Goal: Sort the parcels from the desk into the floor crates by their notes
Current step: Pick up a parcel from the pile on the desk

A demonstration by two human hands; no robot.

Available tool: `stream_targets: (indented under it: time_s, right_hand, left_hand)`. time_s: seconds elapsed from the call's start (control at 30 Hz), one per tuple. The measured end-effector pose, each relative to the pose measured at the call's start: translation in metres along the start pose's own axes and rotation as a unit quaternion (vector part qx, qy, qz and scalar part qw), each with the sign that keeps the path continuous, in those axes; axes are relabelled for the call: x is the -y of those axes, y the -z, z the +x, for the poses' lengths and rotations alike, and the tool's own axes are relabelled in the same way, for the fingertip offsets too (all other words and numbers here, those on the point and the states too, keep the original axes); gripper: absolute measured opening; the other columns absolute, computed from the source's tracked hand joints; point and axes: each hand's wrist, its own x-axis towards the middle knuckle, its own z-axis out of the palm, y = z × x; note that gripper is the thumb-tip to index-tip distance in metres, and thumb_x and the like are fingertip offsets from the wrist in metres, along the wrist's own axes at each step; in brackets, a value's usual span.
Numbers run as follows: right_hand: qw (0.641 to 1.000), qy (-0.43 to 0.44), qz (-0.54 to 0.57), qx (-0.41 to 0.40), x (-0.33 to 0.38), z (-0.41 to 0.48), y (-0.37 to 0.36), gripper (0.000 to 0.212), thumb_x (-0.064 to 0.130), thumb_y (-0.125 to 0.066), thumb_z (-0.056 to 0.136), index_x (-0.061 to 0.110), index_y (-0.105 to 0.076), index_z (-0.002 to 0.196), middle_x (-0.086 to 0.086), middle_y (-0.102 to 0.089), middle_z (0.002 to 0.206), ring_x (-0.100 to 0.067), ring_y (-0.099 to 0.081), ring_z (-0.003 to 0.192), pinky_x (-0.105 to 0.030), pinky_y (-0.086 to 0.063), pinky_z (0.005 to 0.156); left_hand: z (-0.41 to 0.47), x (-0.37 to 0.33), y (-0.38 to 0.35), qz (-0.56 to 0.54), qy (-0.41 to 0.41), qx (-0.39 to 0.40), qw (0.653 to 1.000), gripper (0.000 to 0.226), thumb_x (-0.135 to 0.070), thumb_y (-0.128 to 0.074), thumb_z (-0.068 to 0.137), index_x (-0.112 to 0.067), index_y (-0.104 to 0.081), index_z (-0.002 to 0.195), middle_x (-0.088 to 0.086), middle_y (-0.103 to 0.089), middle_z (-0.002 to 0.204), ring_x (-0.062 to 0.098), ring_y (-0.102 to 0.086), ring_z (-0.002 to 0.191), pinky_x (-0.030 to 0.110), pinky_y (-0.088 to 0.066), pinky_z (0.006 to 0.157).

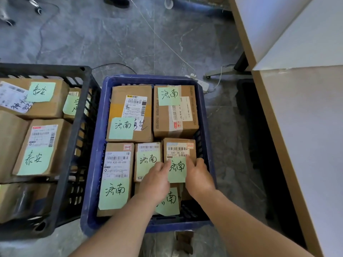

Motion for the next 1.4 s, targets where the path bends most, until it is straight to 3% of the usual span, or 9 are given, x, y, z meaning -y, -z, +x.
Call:
stream_targets:
  time_s: [0.2,0.37,0.5,0.6,0.7,0.87,1.07,1.23,1.4]
  right_hand:
    - [0.999,0.003,-0.007,0.034,-0.002,0.018,-0.007,0.080,0.008,-0.052,0.094,0.019,-0.002,0.155,-0.018,-0.019,0.148,-0.030,-0.033,0.130,-0.037,-0.043,0.098]
    - [0.999,-0.009,-0.027,0.033,0.005,0.009,0.003,0.074,0.012,-0.054,0.093,0.019,-0.012,0.153,-0.016,-0.010,0.153,-0.031,-0.028,0.133,-0.038,-0.043,0.097]
    - [0.999,0.012,-0.022,0.024,0.021,-0.006,0.017,0.082,0.021,-0.056,0.094,0.027,-0.002,0.155,-0.013,0.008,0.160,-0.033,-0.011,0.144,-0.040,-0.038,0.105]
    - [0.996,0.057,-0.036,0.058,0.042,-0.015,0.014,0.093,0.038,-0.060,0.093,0.039,0.012,0.152,-0.013,0.020,0.159,-0.036,0.009,0.147,-0.050,-0.023,0.115]
    - [0.988,0.097,-0.095,0.078,0.061,-0.016,-0.004,0.100,0.052,-0.061,0.089,0.045,0.020,0.147,-0.012,0.031,0.156,-0.041,0.018,0.145,-0.059,-0.011,0.116]
    - [0.977,0.103,-0.163,0.096,0.074,-0.015,-0.046,0.101,0.045,-0.062,0.090,0.046,0.022,0.146,-0.011,0.035,0.154,-0.046,0.024,0.141,-0.062,-0.012,0.114]
    - [0.976,0.089,-0.174,0.095,0.081,-0.019,-0.060,0.101,0.048,-0.060,0.091,0.046,0.026,0.144,-0.011,0.036,0.154,-0.046,0.024,0.141,-0.061,-0.014,0.115]
    - [0.985,0.057,-0.136,0.084,0.082,-0.028,-0.024,0.104,0.055,-0.060,0.088,0.043,0.026,0.145,-0.007,0.035,0.154,-0.038,0.018,0.146,-0.059,-0.016,0.116]
    - [0.991,0.043,-0.126,0.009,0.080,0.001,0.037,0.098,0.060,-0.055,0.088,0.040,0.019,0.149,-0.010,0.028,0.157,-0.040,0.015,0.146,-0.059,-0.009,0.118]
  left_hand:
    - [0.010,0.005,-0.012,0.031,-0.020,-0.009,0.999,0.063,-0.006,-0.049,0.095,-0.018,-0.026,0.152,0.003,-0.025,0.150,0.019,-0.041,0.127,0.029,-0.047,0.094]
    - [-0.001,0.010,0.001,0.016,-0.013,-0.023,1.000,0.060,-0.017,-0.050,0.098,-0.022,-0.026,0.152,0.003,-0.025,0.154,0.019,-0.033,0.137,0.032,-0.038,0.107]
    - [-0.021,0.019,0.028,0.068,0.015,-0.051,0.996,0.072,-0.030,-0.052,0.097,-0.029,-0.008,0.155,0.005,-0.005,0.162,0.024,-0.011,0.148,0.038,-0.016,0.118]
    - [-0.037,0.033,0.038,0.123,0.069,-0.014,0.990,0.091,-0.042,-0.056,0.094,-0.032,0.012,0.153,0.011,0.023,0.159,0.030,0.013,0.148,0.043,0.001,0.119]
    - [-0.049,0.054,0.038,0.147,0.132,0.037,0.980,0.106,-0.049,-0.061,0.089,-0.027,0.022,0.150,0.018,0.034,0.153,0.035,0.022,0.145,0.044,0.003,0.120]
    - [-0.056,0.072,0.032,0.170,0.121,0.049,0.977,0.110,-0.045,-0.066,0.087,-0.022,0.020,0.152,0.019,0.032,0.154,0.035,0.023,0.145,0.044,-0.003,0.121]
    - [-0.059,0.086,0.030,0.187,0.092,0.061,0.976,0.109,-0.056,-0.062,0.085,-0.023,0.016,0.153,0.018,0.026,0.157,0.034,0.017,0.147,0.043,-0.010,0.120]
    - [-0.060,0.090,0.067,0.107,0.062,0.105,0.987,0.092,-0.049,-0.056,0.092,-0.027,0.007,0.155,0.009,0.015,0.162,0.026,0.006,0.150,0.040,-0.016,0.118]
    - [-0.027,0.076,0.112,0.105,0.028,0.025,0.994,0.077,-0.039,-0.047,0.099,-0.026,0.003,0.155,0.010,0.008,0.163,0.026,0.002,0.150,0.041,-0.014,0.118]
